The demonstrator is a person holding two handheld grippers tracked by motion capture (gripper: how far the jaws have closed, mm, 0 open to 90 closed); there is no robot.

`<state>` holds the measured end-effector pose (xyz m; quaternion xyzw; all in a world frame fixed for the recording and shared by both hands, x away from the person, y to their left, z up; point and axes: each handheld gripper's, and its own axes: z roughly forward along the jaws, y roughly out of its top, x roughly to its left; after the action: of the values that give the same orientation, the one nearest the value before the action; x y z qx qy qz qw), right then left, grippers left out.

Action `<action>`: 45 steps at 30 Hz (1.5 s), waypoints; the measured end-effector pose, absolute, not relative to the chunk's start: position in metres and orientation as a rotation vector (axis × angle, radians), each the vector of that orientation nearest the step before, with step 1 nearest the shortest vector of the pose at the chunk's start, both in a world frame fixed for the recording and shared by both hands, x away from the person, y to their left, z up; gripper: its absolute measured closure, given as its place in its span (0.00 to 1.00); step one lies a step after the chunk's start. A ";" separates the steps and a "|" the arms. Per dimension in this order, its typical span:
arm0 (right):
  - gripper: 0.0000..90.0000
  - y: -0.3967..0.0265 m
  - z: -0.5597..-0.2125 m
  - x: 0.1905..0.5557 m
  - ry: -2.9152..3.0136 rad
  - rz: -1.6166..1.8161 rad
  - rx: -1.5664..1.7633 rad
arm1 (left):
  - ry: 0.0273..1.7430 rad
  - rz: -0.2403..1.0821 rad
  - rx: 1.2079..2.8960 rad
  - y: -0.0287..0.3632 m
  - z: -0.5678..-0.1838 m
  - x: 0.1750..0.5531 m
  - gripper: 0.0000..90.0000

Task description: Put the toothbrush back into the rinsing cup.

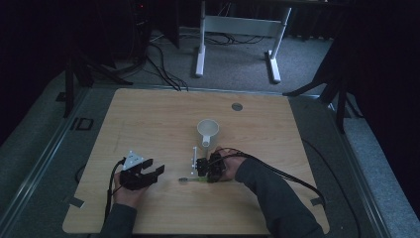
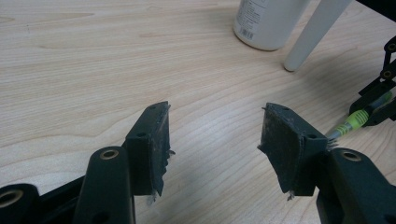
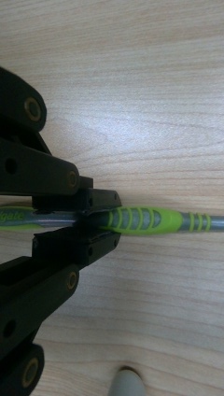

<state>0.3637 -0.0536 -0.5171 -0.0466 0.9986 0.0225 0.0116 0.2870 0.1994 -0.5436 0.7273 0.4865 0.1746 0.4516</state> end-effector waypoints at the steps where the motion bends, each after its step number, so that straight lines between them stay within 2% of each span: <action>1: 0.89 -0.053 -0.517 0.363 3.116 0.077 -0.143 | 1.202 0.432 1.798 0.199 -0.544 0.287 0.48; 45: 0.89 -0.075 -0.492 0.375 3.096 0.426 0.018 | 1.201 0.432 1.801 0.199 -0.544 0.287 0.48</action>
<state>0.3749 -0.0752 -0.4917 0.0056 0.9906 0.1362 0.0083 0.2873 0.1986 -0.5442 0.7286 0.4858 0.1748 0.4501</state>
